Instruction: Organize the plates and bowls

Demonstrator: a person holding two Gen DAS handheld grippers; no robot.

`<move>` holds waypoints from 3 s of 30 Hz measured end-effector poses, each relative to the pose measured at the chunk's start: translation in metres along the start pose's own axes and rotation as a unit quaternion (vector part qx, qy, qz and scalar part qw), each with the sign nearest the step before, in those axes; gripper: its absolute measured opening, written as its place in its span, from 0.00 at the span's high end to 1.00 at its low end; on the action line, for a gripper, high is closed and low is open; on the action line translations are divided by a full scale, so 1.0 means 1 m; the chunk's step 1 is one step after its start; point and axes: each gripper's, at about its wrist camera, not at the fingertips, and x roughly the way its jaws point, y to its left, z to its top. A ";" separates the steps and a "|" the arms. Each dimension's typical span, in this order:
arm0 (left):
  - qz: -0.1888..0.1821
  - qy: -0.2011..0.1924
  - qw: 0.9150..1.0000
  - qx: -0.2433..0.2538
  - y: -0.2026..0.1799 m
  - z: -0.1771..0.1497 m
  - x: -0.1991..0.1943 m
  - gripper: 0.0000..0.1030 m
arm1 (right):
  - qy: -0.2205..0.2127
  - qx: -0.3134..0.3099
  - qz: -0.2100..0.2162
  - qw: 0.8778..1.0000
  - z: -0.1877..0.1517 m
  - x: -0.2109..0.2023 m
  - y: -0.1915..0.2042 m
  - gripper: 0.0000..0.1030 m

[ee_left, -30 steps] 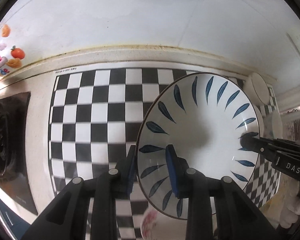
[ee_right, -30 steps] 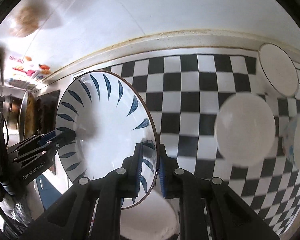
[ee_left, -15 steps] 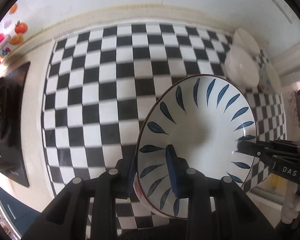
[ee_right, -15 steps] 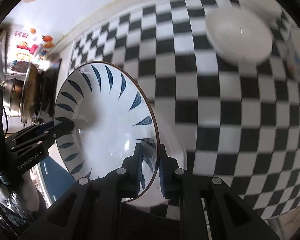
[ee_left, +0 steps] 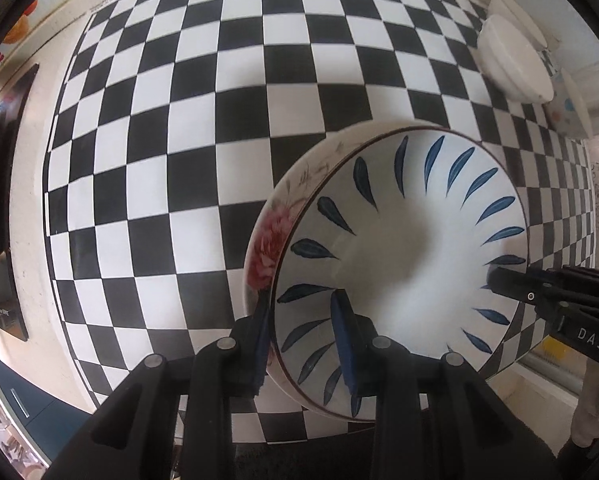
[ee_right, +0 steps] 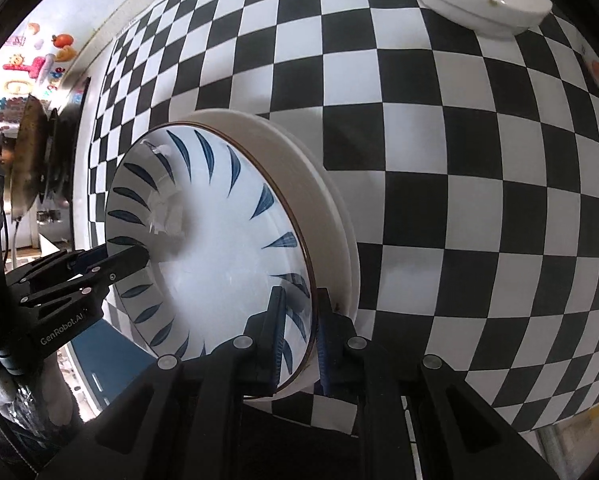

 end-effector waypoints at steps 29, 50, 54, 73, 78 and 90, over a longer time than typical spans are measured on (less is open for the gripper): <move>-0.018 0.060 0.998 -0.031 0.014 0.024 0.015 0.74 | 0.068 0.024 -0.022 0.997 0.021 0.016 0.015 0.80; 0.028 0.010 0.999 -0.012 0.016 0.028 -0.021 0.74 | 0.024 -0.010 -0.067 0.997 0.015 -0.014 0.049 0.72; 0.038 -0.018 0.999 -0.003 0.012 0.024 -0.039 0.68 | -0.002 -0.014 -0.058 0.998 0.006 -0.032 0.058 0.21; 0.033 -0.107 0.993 -0.021 -0.001 -0.007 -0.139 0.22 | -0.121 -0.008 -0.112 0.986 -0.047 -0.145 0.081 0.13; 0.028 -0.130 0.991 -0.032 -0.008 -0.026 -0.186 0.22 | -0.157 -0.025 -0.108 0.981 -0.073 -0.191 0.102 0.13; 0.036 -0.127 0.991 -0.028 -0.018 -0.057 -0.230 0.22 | -0.168 -0.050 -0.117 0.978 -0.107 -0.244 0.128 0.13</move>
